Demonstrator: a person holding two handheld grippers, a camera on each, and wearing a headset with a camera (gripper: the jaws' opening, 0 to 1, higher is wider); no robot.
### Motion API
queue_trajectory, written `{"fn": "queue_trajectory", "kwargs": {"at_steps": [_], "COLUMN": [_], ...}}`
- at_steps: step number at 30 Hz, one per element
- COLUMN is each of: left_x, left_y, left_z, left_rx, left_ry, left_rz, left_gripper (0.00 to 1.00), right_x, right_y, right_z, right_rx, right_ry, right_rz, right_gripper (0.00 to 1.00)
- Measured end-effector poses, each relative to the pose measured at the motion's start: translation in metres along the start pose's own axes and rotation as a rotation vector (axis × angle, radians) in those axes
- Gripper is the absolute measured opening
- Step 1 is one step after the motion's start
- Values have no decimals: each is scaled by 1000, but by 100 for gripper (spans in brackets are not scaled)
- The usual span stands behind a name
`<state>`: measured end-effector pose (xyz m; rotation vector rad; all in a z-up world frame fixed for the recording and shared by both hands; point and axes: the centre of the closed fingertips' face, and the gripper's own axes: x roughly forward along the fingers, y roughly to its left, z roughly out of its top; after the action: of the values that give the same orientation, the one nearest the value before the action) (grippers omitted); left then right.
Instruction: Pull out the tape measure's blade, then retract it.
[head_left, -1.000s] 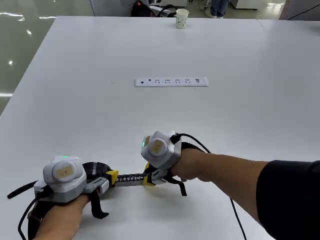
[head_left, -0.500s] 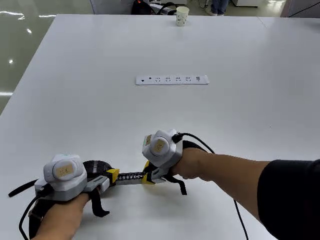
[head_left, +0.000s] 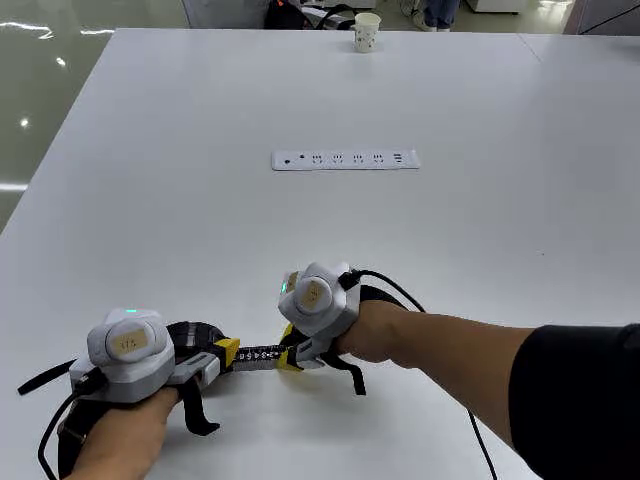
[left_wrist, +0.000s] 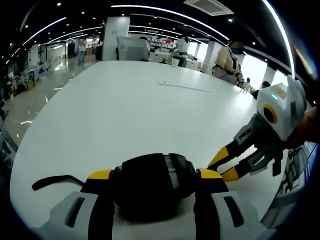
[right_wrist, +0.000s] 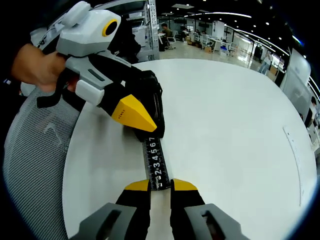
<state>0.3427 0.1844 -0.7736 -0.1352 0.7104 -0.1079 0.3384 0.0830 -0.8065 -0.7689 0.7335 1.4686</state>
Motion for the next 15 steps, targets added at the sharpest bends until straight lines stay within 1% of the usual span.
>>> {"fn": "queue_trajectory", "kwargs": {"at_steps": [1,3,8,11,15], "left_x": [0,0,0,0,0], "left_y": [0,0,0,-1,-1], "left_z": [0,0,0,0,0], "left_rx": [0,-1,-1,-3,-4], "left_ry": [1,1,2,4,6], "left_rz": [0,-1,0,-2,-3], "left_gripper": [59,59,59,59,59], "right_x": [1,2,4,3,6], "right_y": [4,3,2,4,5], "right_z": [0,1,3,5,7], "right_rx": [17,34,47,63,63], "right_ry": [0,-1,-6,-21,-27], "right_rz": [2,-1,0,10,18], "right_gripper": [11,11,11,10,10]}}
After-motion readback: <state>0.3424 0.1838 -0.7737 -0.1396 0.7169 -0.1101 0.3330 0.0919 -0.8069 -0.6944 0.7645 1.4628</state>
